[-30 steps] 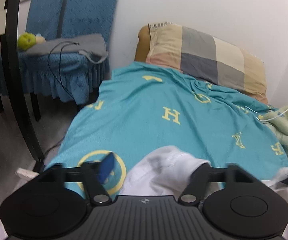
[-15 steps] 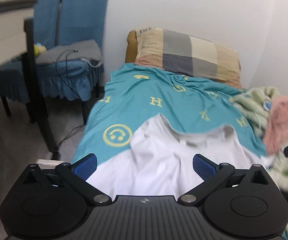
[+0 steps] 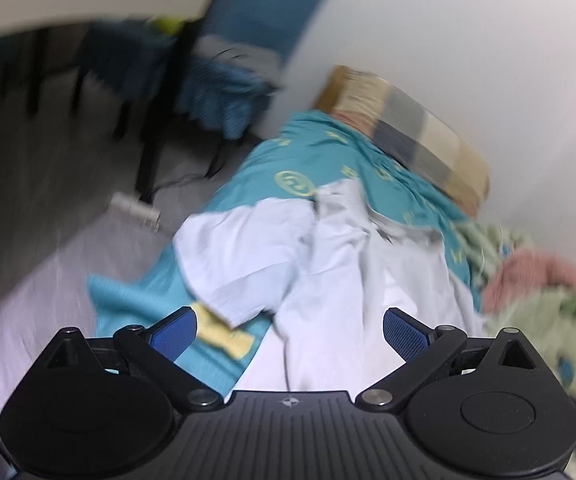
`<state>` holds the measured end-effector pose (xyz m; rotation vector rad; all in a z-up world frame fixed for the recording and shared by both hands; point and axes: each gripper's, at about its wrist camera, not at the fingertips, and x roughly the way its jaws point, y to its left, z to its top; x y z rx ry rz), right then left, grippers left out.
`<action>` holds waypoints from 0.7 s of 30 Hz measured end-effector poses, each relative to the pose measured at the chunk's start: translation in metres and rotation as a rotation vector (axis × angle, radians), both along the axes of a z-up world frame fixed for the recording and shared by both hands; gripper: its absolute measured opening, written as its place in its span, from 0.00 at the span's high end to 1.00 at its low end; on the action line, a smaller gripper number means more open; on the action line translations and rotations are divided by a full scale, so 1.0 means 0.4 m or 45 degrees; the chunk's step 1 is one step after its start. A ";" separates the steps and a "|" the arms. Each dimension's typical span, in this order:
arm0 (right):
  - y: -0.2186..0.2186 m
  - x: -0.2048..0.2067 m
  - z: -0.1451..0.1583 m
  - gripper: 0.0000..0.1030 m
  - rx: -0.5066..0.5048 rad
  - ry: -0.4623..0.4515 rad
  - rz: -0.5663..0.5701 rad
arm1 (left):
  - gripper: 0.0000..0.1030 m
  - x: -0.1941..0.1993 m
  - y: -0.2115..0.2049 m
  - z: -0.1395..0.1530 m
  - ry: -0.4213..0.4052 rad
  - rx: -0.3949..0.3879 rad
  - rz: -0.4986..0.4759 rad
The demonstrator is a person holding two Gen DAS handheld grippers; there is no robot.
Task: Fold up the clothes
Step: 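Lower the T-shirt flat onto the bed and open both grippers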
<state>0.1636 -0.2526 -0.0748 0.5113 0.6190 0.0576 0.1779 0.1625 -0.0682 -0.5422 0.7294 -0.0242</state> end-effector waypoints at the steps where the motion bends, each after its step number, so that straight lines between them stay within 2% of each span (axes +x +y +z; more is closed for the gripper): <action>1: -0.008 0.008 -0.004 0.28 0.034 0.006 0.002 | 0.02 0.002 0.018 -0.012 0.017 -0.052 0.024; 4: -0.024 0.033 -0.025 0.28 0.147 0.035 -0.002 | 0.05 0.012 0.071 -0.052 0.065 -0.192 0.102; 9: -0.015 0.054 -0.066 0.28 0.185 0.104 0.014 | 0.09 0.083 0.131 -0.127 0.110 -0.322 0.247; 12: -0.012 0.071 -0.079 0.28 0.204 0.119 0.022 | 0.18 0.149 0.156 -0.173 0.129 -0.321 0.286; 17: -0.005 0.107 -0.100 0.28 0.219 0.145 0.027 | 0.26 0.240 0.181 -0.221 0.112 -0.217 0.245; 19: 0.000 0.128 -0.109 0.28 0.224 0.156 0.034 | 0.31 0.266 0.177 -0.246 0.123 -0.211 0.229; 21: 0.008 0.147 -0.119 0.28 0.213 0.168 0.040 | 0.41 0.292 0.172 -0.272 0.134 -0.204 0.213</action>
